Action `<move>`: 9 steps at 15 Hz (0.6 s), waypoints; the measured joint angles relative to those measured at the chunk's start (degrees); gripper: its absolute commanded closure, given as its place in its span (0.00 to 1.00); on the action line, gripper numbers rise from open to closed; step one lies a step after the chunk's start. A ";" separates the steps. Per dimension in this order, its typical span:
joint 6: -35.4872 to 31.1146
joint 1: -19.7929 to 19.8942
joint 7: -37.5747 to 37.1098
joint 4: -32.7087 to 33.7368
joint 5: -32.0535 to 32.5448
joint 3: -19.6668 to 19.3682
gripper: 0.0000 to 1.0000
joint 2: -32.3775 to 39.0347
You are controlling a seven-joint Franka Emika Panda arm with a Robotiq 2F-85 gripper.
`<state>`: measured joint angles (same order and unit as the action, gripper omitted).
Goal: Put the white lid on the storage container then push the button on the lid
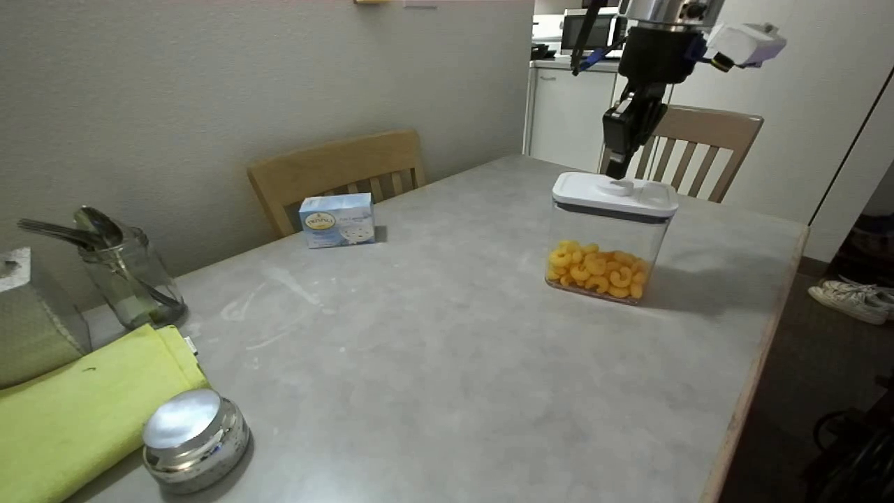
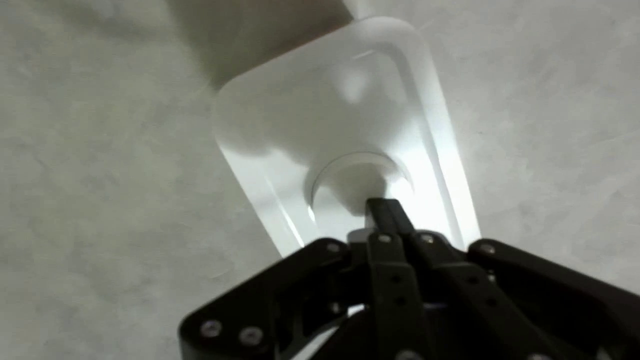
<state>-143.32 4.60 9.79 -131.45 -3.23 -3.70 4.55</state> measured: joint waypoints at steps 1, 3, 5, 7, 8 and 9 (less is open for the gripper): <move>0.33 0.00 -0.62 0.57 1.66 0.00 1.00 0.00; 1.35 0.00 -1.24 1.83 4.09 0.00 1.00 0.00; 2.26 0.00 -1.32 2.90 5.24 0.00 1.00 0.01; 2.37 0.00 -1.31 3.21 5.27 0.00 1.00 0.10; 2.37 0.03 -1.31 3.20 5.22 -0.01 1.00 0.31; 2.37 0.08 -1.27 3.12 5.04 -0.04 1.00 0.65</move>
<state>-140.96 4.68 8.52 -128.34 1.81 -3.74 5.19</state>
